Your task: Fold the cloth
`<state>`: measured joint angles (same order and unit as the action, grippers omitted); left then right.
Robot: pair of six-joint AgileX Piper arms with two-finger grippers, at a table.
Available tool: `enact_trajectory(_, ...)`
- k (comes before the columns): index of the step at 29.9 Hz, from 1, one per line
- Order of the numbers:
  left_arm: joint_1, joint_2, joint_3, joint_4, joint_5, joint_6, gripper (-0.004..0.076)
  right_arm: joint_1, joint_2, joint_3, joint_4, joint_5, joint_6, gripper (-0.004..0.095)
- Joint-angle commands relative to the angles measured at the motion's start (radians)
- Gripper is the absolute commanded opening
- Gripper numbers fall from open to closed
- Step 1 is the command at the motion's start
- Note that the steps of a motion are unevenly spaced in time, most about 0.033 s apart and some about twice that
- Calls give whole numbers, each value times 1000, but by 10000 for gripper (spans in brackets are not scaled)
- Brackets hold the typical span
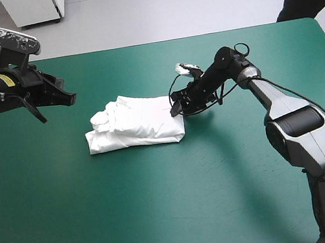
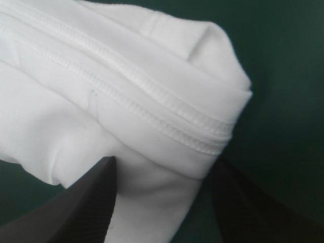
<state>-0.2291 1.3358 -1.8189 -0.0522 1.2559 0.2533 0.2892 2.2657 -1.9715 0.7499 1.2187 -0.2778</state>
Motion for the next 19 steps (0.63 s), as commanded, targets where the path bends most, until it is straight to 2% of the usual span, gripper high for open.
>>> enact_trajectory(1,0,-29,-20,-4,-13,-11,232,27,-49,-24,50,29,-22,540)
enact_trajectory(4,0,-29,-20,-4,-15,-11,231,46,-30,-24,38,29,-22,526)
enact_trajectory(6,0,-29,-20,-4,-15,-13,231,53,-21,-24,33,29,-22,453)
enact_trajectory(9,0,-29,-20,-4,-15,-19,231,63,-10,-24,31,26,-49,243)
enact_trajectory(11,0,-29,-20,-4,-15,-22,231,63,-8,-24,26,19,-74,49)
enact_trajectory(12,0,-29,-20,-4,-15,-22,231,61,-10,-24,22,10,-87,-17)
enact_trajectory(16,0,-29,-20,-4,-15,-27,231,54,-17,-43,-32,-4,-89,-1)
enact_trajectory(19,0,-29,-20,-4,-15,-29,231,44,-26,-77,-164,12,-60,-1)
